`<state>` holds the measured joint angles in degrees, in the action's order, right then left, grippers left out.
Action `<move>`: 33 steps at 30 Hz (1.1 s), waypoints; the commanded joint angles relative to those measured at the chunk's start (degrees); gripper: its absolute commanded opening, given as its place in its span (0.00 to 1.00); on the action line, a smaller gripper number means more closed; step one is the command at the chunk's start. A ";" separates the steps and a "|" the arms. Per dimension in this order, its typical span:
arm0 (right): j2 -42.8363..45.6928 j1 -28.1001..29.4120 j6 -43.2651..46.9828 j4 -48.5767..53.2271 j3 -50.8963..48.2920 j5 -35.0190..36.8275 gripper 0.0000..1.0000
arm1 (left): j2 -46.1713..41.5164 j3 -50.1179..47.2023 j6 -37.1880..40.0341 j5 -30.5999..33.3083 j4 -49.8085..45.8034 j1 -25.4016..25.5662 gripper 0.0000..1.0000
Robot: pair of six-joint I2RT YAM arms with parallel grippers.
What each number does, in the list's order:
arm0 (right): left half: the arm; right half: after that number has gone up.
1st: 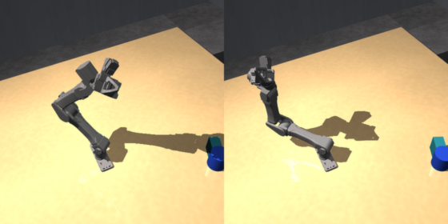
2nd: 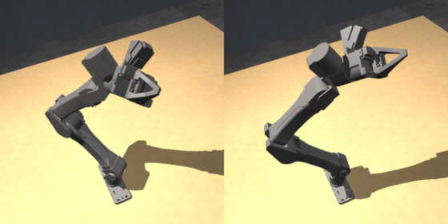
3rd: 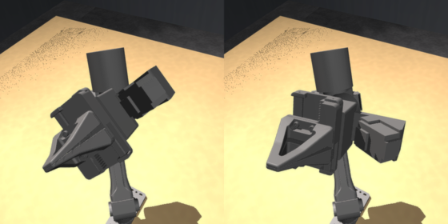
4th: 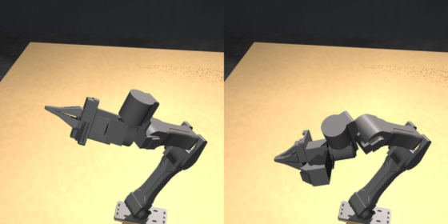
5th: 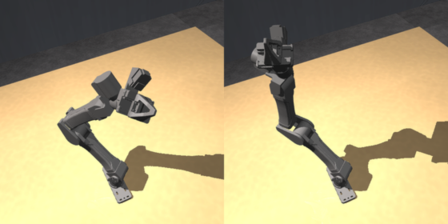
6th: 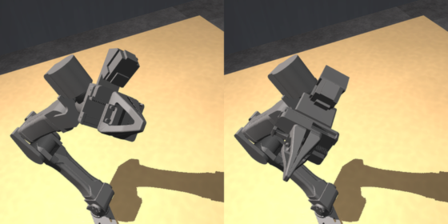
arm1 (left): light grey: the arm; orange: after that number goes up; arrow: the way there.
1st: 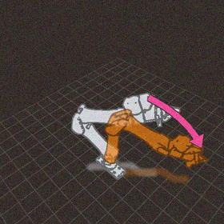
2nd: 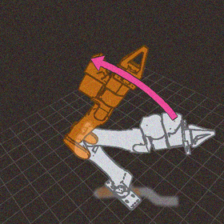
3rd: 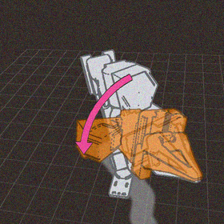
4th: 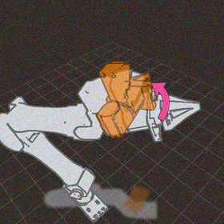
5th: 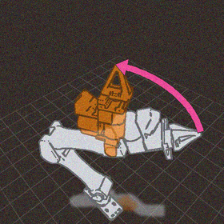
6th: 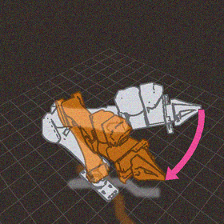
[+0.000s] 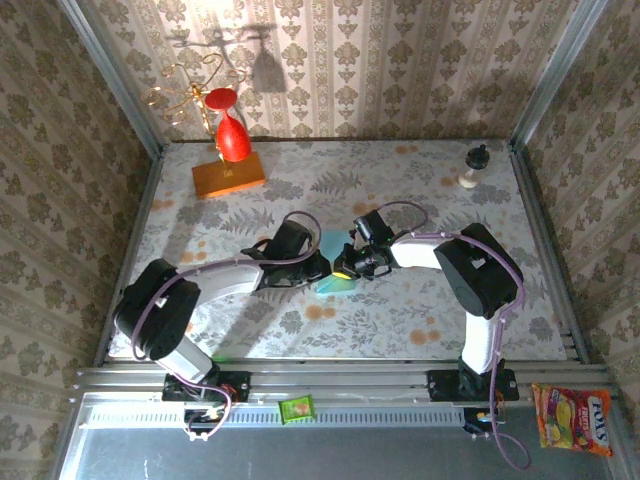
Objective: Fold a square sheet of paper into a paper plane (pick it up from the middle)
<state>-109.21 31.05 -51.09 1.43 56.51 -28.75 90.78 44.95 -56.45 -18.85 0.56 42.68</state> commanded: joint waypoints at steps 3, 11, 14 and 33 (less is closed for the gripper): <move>-3.48 0.42 -0.90 6.73 -1.77 7.83 0.10 | 2.69 -1.18 -3.86 0.59 2.60 0.63 0.08; -4.15 0.43 -0.90 7.01 -1.75 7.39 0.10 | 5.80 -0.94 -4.78 -0.22 5.39 1.50 0.07; -4.09 0.44 -0.70 7.17 -1.80 7.26 0.10 | 6.21 -0.91 -4.45 0.47 5.16 1.40 0.07; -5.05 0.33 0.01 8.73 -1.16 7.13 0.10 | 7.74 -3.53 -4.53 -1.20 6.15 -0.16 0.06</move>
<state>-109.49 31.05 -51.22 2.07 57.04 -28.82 97.89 42.74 -60.47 -19.49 7.79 43.16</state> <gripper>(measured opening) 0.098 0.061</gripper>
